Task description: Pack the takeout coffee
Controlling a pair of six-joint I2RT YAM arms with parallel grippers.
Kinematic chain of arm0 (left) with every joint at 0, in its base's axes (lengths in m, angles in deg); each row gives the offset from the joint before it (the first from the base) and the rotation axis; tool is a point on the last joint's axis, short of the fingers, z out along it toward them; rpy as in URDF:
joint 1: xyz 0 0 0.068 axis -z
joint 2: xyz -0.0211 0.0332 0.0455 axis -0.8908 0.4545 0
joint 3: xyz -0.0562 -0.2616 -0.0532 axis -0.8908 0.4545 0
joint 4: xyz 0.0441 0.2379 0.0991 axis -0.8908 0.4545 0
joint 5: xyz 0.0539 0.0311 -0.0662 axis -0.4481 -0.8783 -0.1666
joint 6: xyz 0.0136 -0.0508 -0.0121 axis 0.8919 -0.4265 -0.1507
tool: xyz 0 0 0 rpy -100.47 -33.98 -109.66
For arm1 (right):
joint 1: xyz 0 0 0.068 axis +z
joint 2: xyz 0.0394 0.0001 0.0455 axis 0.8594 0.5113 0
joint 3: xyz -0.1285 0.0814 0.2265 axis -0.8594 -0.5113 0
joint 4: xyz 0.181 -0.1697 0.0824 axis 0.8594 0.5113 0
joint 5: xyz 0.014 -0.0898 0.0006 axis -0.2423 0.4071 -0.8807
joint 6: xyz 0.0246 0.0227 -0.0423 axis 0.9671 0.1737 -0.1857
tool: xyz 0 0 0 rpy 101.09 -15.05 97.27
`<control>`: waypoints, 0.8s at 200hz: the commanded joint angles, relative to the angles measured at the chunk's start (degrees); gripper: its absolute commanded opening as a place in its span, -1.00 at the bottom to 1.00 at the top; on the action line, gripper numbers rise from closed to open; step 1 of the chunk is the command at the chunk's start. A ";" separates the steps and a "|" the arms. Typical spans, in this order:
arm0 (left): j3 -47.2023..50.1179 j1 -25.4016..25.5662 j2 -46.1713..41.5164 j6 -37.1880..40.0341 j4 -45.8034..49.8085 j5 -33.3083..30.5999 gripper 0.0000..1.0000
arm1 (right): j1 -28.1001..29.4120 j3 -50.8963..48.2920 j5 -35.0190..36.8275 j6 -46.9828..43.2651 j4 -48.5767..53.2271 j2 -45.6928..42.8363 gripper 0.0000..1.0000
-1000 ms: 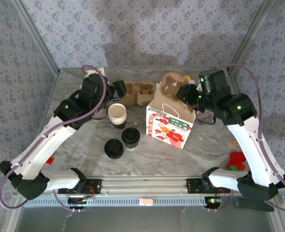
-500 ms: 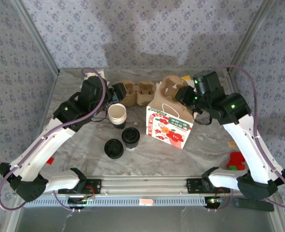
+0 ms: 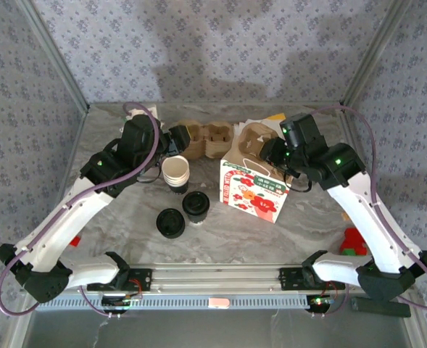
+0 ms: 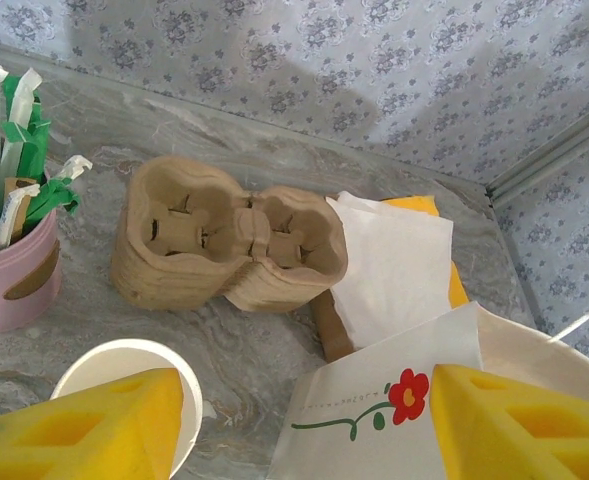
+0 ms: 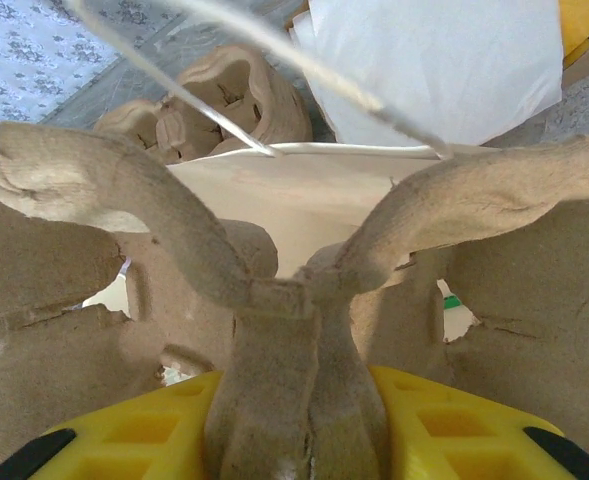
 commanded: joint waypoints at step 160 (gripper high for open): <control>1.48 -0.23 -2.57 -0.69 -0.89 -0.23 0.34 | 4.51 2.54 6.38 -5.89 6.65 5.05 -0.27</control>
